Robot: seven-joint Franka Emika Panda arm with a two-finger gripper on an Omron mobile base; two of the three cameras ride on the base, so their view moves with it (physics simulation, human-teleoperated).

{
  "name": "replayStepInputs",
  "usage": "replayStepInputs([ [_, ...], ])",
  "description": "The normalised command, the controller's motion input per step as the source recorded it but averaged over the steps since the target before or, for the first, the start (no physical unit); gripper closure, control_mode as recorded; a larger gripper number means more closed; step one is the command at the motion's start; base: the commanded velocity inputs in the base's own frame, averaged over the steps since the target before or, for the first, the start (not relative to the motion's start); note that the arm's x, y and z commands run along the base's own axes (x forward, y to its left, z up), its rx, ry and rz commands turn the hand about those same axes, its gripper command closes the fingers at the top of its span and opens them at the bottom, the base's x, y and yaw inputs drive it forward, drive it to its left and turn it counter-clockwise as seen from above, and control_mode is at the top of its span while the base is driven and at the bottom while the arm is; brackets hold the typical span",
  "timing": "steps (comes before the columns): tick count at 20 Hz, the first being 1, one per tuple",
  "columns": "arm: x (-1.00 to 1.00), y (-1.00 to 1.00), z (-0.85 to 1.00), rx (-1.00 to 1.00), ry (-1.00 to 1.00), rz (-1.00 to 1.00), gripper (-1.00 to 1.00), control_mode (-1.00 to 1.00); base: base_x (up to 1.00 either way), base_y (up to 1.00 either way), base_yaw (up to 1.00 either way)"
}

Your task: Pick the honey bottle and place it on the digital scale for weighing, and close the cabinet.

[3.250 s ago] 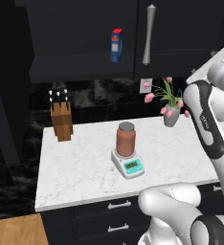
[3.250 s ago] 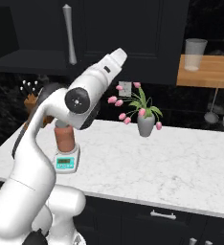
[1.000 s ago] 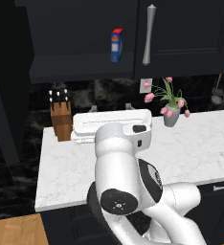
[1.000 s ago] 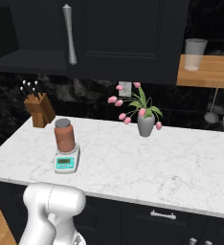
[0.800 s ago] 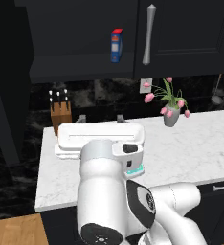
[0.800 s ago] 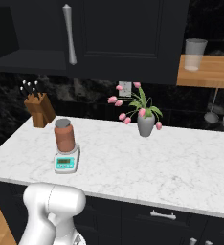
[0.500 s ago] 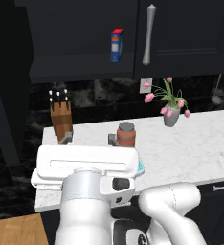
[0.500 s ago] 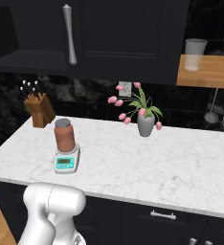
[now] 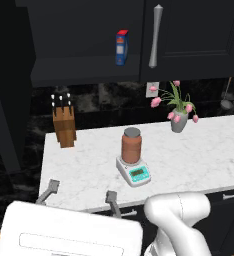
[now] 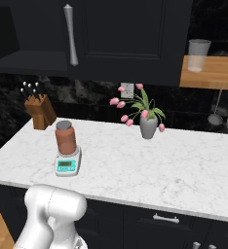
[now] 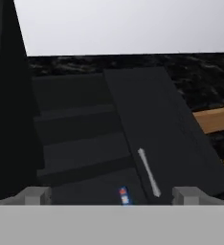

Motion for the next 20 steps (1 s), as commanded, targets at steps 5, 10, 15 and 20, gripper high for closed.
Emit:
replayStepInputs([
  [5,-0.18,0.94,-0.02,0.06,-0.11,-0.05,-1.0,-1.0,0.0,0.0,0.0],
  [10,0.24,0.99,0.0,0.0,-0.03,-0.07,-1.0,-1.0,0.0,0.0,0.0],
  [15,0.59,0.87,0.0,0.04,-0.02,-0.04,-1.0,-1.0,0.0,0.0,0.0],
  [20,0.96,0.25,-0.04,0.05,0.06,-0.01,-1.0,-1.0,0.0,0.0,0.0],
])
